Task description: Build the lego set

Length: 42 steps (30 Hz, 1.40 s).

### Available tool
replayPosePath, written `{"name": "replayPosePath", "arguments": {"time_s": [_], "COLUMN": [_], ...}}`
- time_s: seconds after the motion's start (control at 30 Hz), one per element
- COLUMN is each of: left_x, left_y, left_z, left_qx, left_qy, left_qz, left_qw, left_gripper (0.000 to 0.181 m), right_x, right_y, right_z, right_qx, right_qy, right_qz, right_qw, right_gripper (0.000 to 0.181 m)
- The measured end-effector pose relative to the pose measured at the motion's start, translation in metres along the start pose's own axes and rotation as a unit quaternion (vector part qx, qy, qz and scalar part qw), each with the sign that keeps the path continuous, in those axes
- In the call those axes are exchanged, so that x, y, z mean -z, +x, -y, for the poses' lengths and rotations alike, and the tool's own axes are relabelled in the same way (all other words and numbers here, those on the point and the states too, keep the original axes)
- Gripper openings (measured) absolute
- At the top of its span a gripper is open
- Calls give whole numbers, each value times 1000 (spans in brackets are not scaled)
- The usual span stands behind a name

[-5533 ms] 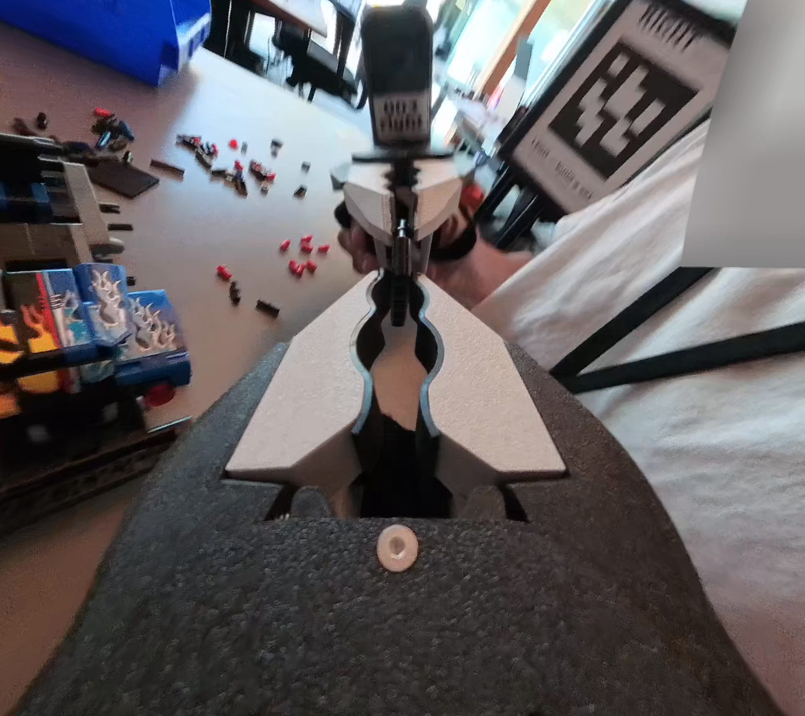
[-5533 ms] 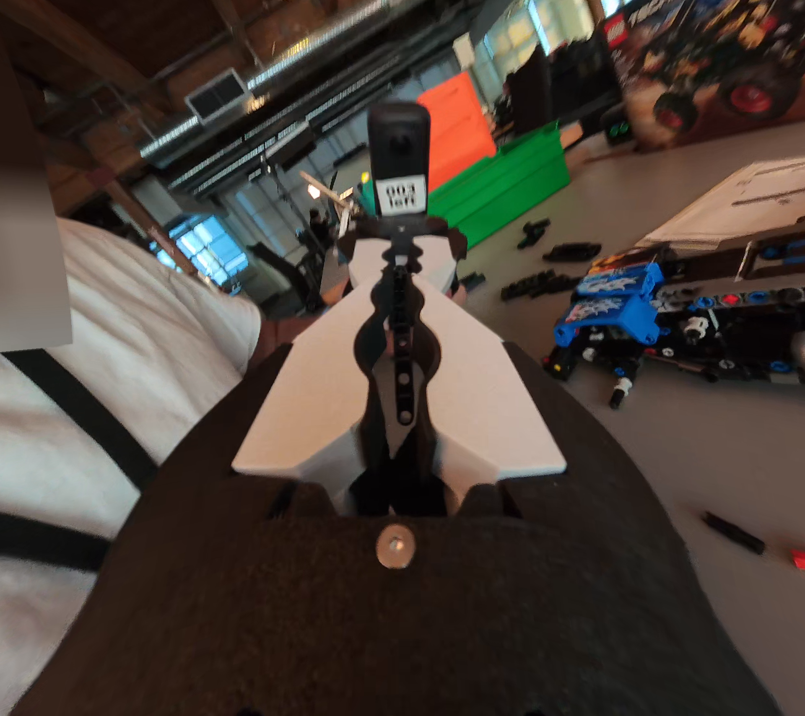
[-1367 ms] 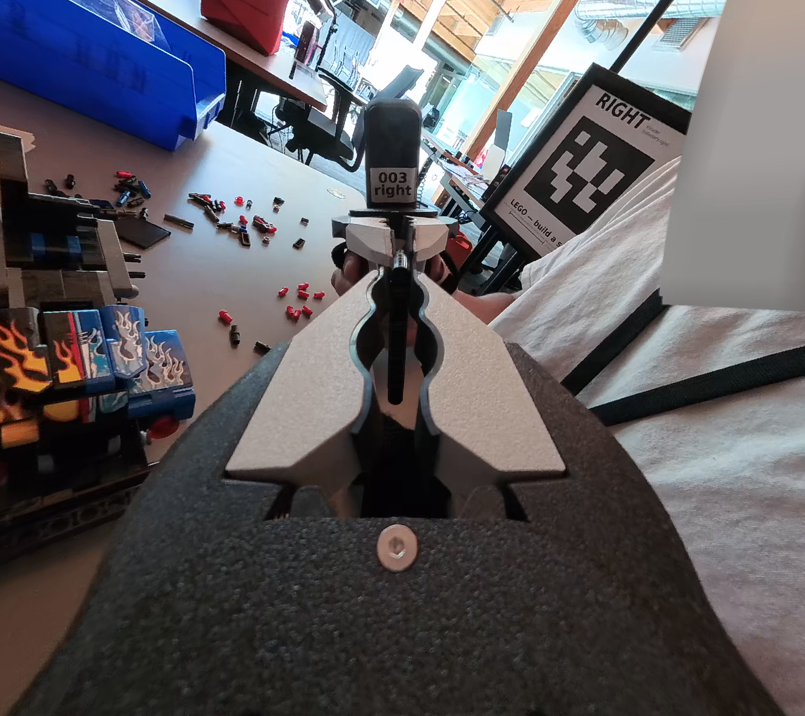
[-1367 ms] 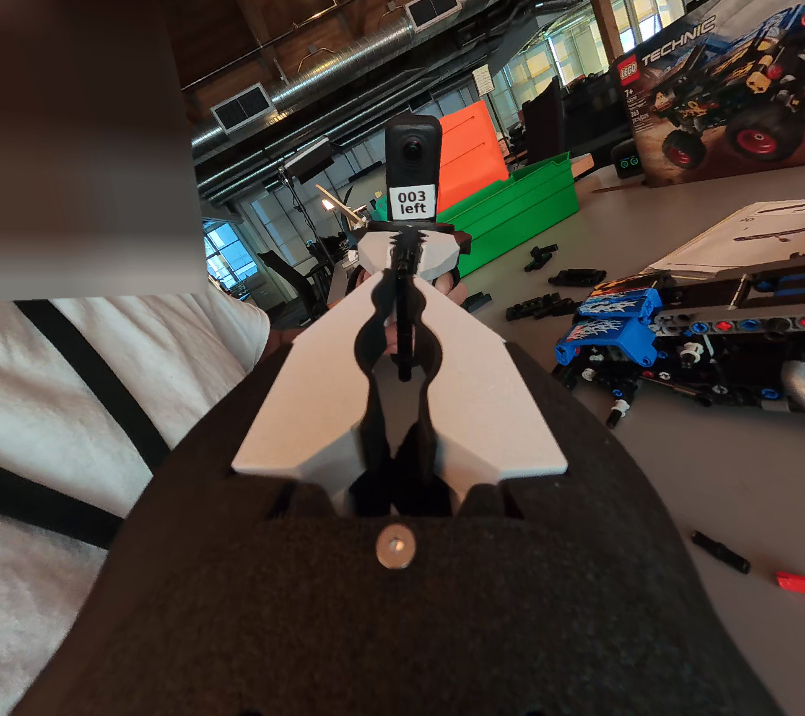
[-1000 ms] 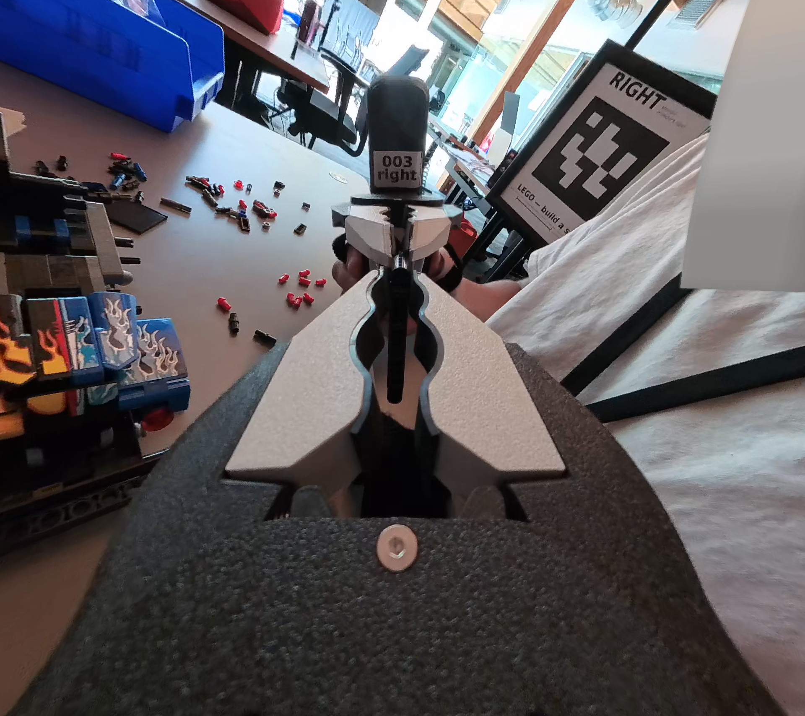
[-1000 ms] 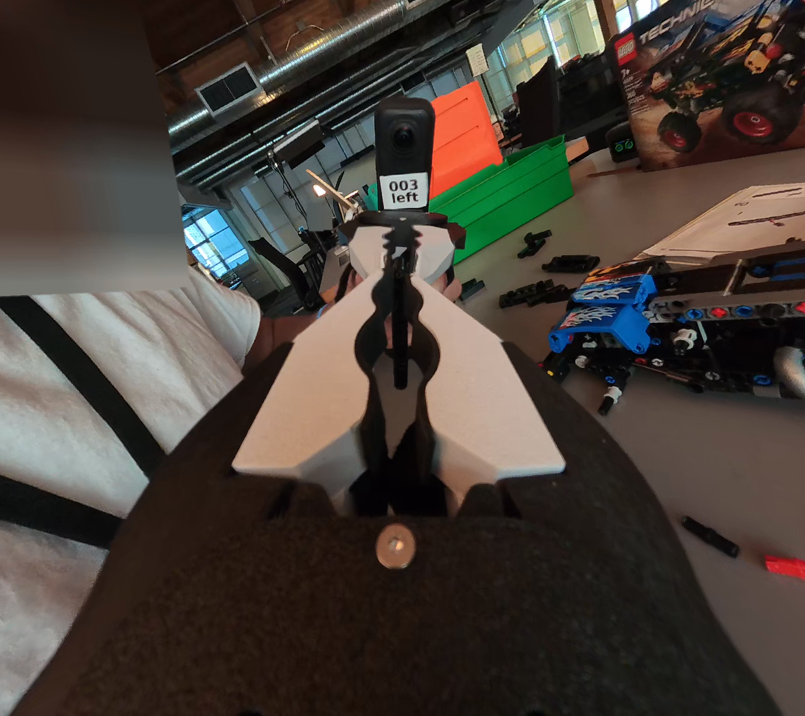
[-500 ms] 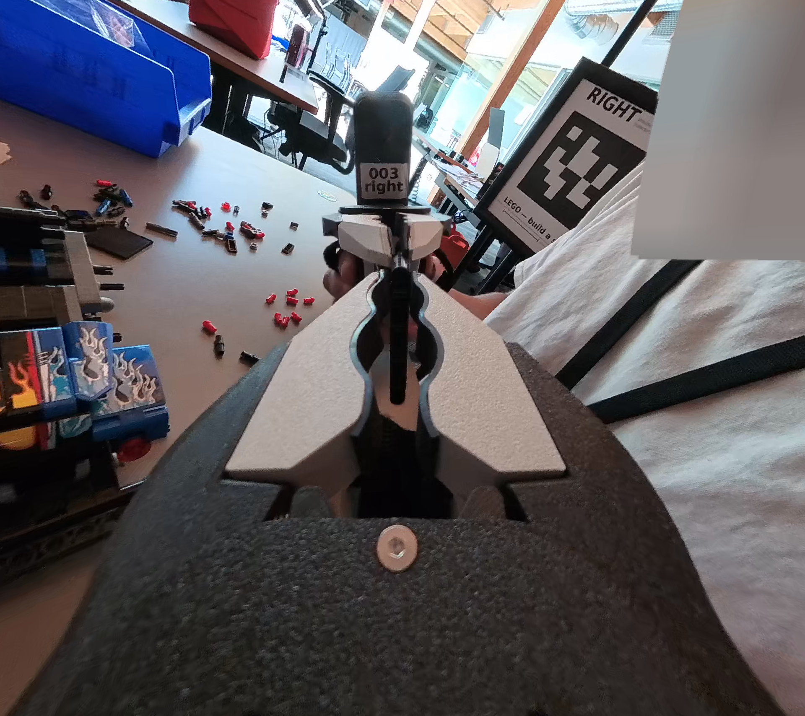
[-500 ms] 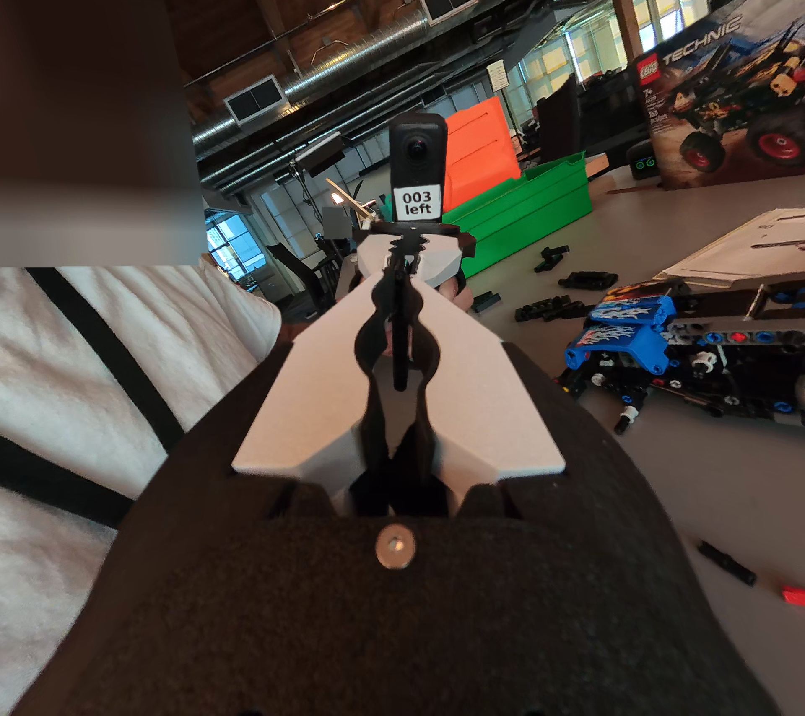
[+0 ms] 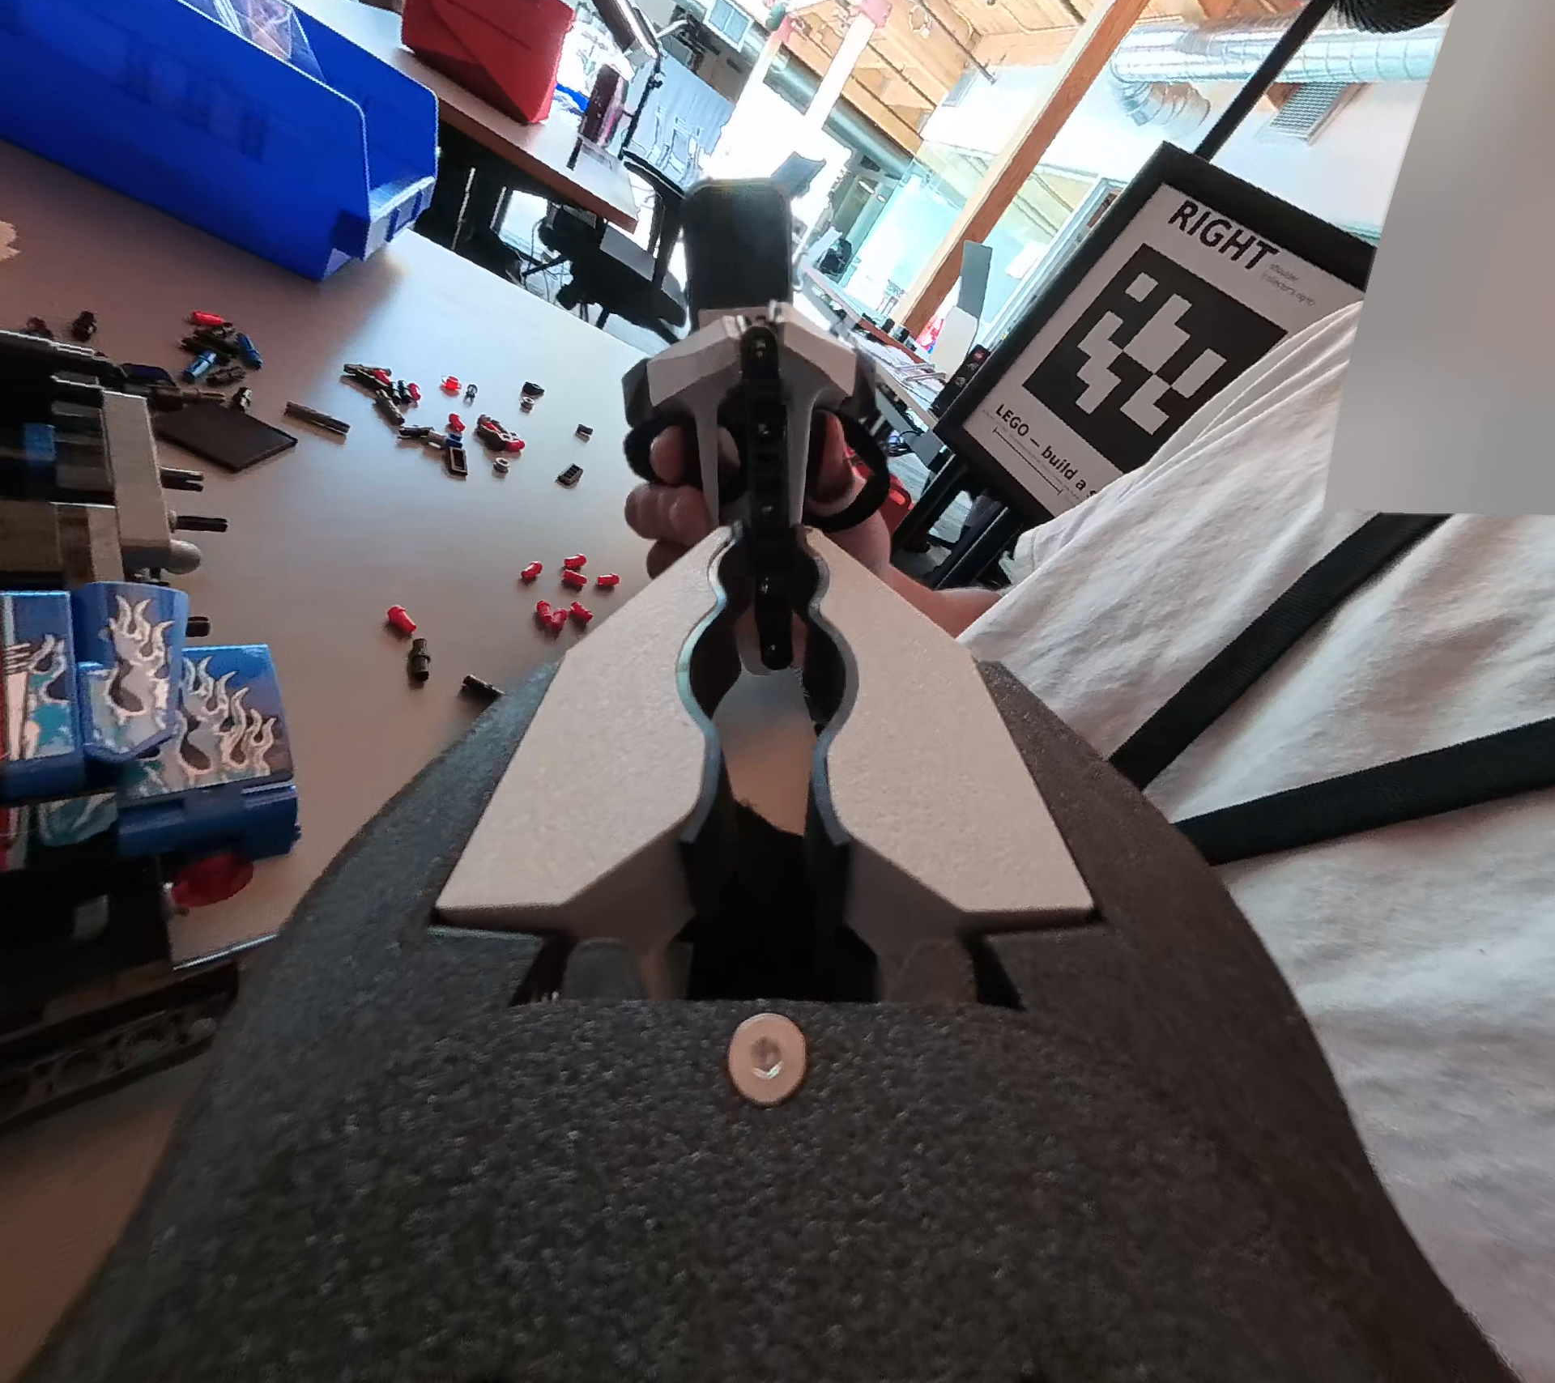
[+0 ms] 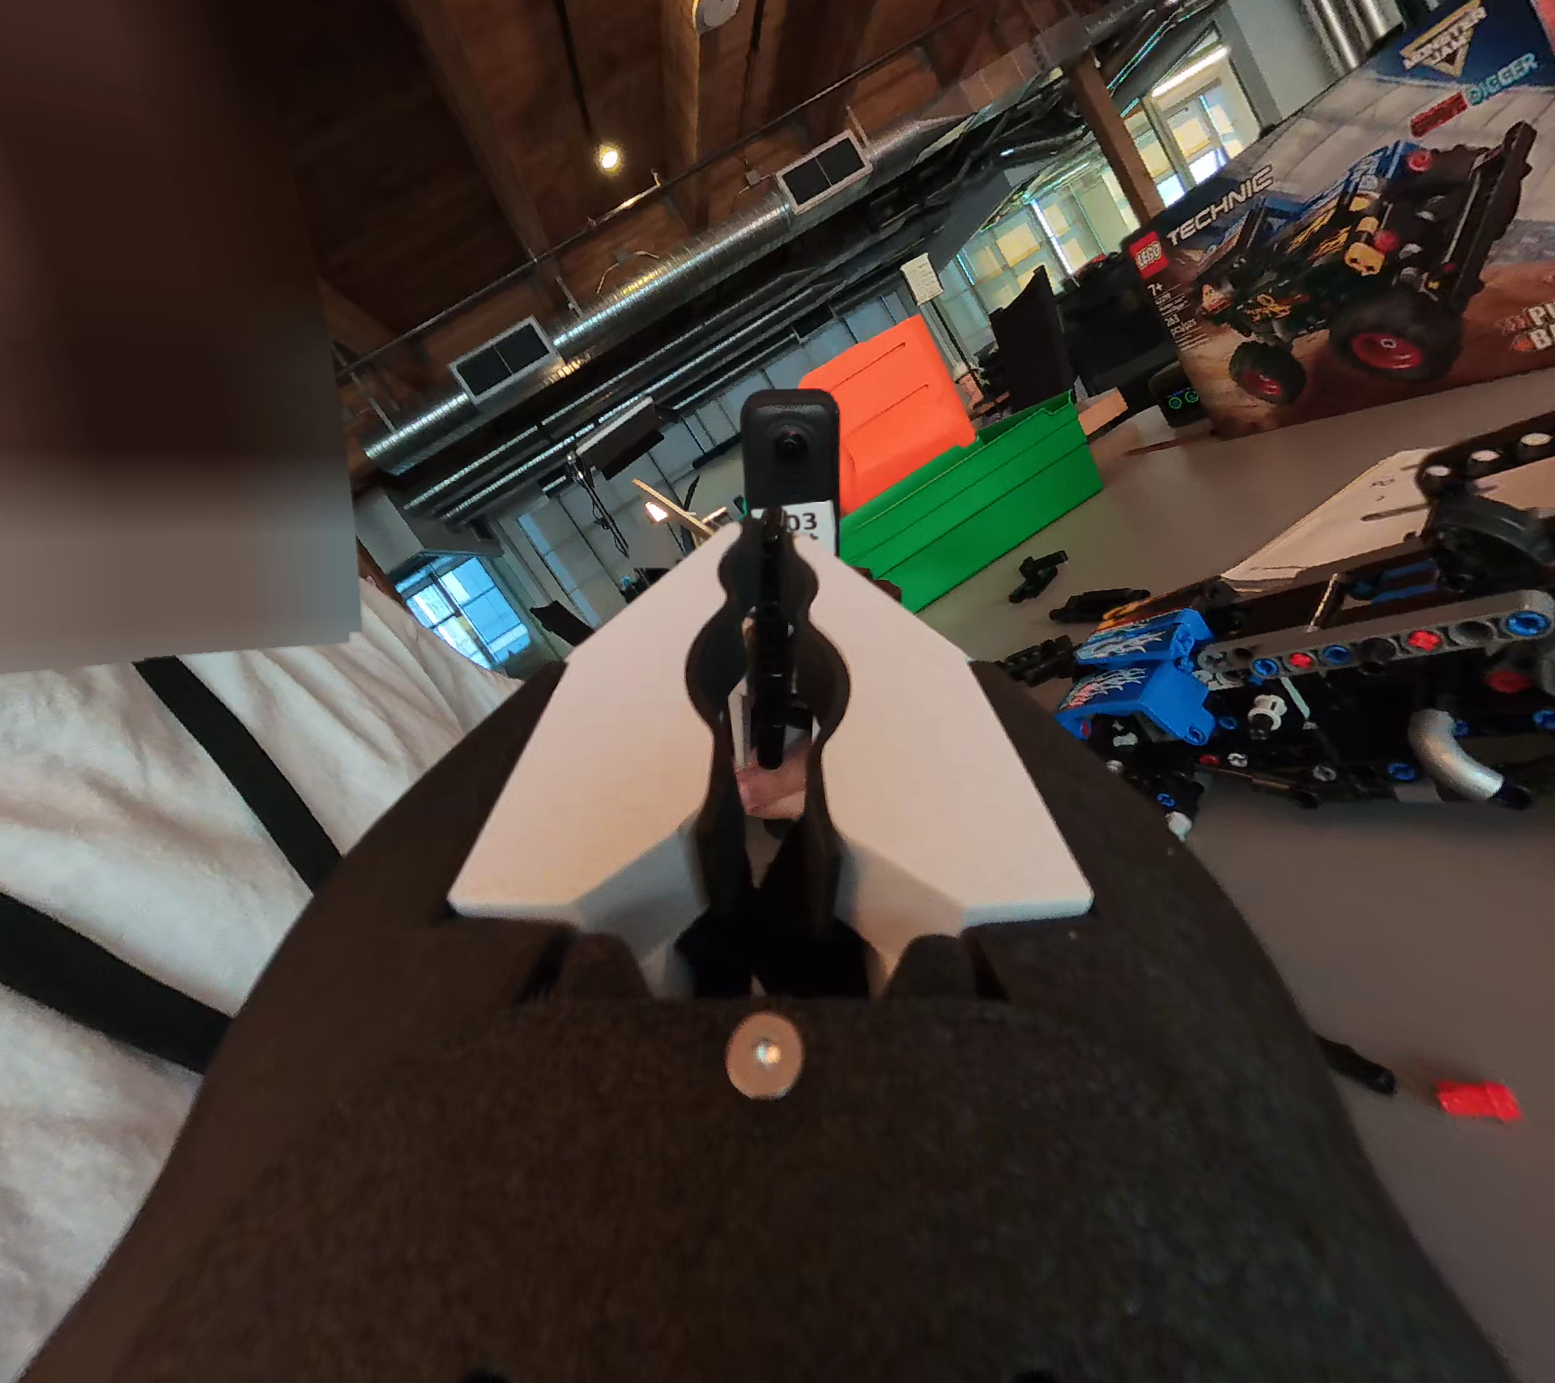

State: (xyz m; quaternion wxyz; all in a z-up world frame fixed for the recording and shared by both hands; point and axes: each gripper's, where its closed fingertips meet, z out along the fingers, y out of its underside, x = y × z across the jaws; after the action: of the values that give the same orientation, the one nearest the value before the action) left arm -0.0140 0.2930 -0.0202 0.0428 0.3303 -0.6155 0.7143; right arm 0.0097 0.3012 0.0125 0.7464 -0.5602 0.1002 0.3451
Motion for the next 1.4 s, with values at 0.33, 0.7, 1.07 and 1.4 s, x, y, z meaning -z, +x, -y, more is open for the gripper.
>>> {"name": "replayPosePath", "arguments": {"time_s": [0.33,0.7,1.07,1.4], "left_x": [3,-6,-3,-26], "left_y": [-7,-2,-31,-95], "left_z": [5,-2,-27,-74], "left_qx": [29,-2,-155,-125], "left_qy": [26,-1,-128,-243], "left_qz": [16,28,172,407], "left_qw": [999,1000,964,871], "left_gripper": [6,6,15,17], "right_x": [-4,-10,103,142], "right_y": [9,0,0,1], "right_z": [-8,-18,69,43], "right_qx": [11,23,164,116], "right_qy": [-21,-39,-35,49], "right_qz": [-24,-14,-151,-152], "right_qw": [999,999,974,980], "right_gripper": [22,7,7,7]}}
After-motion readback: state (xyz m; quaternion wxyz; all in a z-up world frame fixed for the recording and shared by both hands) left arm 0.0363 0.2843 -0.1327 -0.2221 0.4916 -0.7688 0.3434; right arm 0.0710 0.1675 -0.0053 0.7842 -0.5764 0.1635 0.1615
